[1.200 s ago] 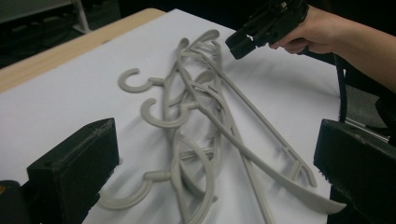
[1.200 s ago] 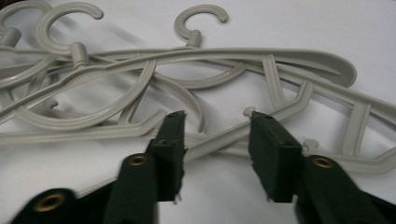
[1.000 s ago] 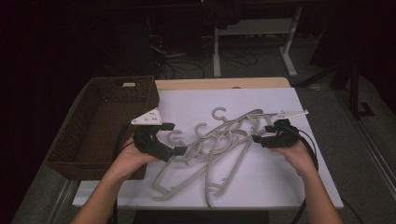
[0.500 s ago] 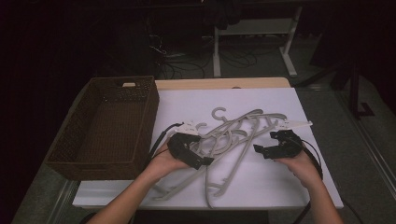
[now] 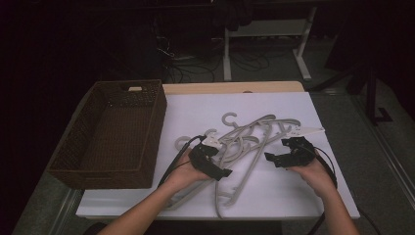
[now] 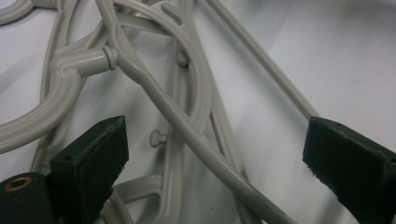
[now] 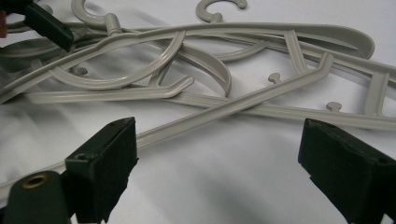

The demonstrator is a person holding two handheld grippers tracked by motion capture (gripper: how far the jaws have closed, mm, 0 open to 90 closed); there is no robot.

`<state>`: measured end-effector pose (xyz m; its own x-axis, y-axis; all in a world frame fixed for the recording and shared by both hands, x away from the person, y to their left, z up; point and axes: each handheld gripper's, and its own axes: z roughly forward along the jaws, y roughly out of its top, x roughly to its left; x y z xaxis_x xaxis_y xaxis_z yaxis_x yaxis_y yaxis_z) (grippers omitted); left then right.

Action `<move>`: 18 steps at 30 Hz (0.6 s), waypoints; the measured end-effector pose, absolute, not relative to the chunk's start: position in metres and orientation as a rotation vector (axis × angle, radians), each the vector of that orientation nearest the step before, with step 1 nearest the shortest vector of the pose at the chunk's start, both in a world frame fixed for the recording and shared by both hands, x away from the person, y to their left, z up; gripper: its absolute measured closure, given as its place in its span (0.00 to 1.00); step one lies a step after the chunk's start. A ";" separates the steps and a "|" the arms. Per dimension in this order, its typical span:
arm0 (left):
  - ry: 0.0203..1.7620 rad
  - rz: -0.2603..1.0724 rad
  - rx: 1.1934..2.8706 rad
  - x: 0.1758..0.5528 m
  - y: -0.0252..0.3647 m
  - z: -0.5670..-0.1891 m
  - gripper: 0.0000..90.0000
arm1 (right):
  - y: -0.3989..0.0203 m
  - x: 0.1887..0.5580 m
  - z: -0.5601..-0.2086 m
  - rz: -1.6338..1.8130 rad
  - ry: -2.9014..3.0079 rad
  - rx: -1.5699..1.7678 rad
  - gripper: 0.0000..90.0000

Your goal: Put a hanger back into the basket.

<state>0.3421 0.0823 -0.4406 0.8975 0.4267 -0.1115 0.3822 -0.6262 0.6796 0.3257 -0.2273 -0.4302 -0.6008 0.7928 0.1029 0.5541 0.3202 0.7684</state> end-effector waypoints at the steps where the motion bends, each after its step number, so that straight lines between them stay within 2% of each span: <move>1: 0.583 0.073 2.315 0.343 0.082 -0.442 0.11 | -0.227 0.325 -0.430 1.159 2.299 1.212 0.12; 8: 0.612 0.075 2.344 0.347 0.080 -0.448 0.26 | -0.226 0.325 -0.430 1.161 2.302 1.208 0.13; 12: 0.624 0.100 2.350 0.346 0.080 -0.448 0.43 | -0.227 0.325 -0.429 1.164 2.296 1.211 0.13; 18: 0.655 0.126 2.361 0.345 0.079 -0.445 0.48 | -0.227 0.325 -0.429 1.164 2.291 1.211 0.13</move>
<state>0.3453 0.0788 -0.4449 0.8688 0.4882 -0.0824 0.4231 -0.6456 0.6357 0.3247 -0.2271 -0.4291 -0.5997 0.7937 0.1026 0.5508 0.3164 0.7723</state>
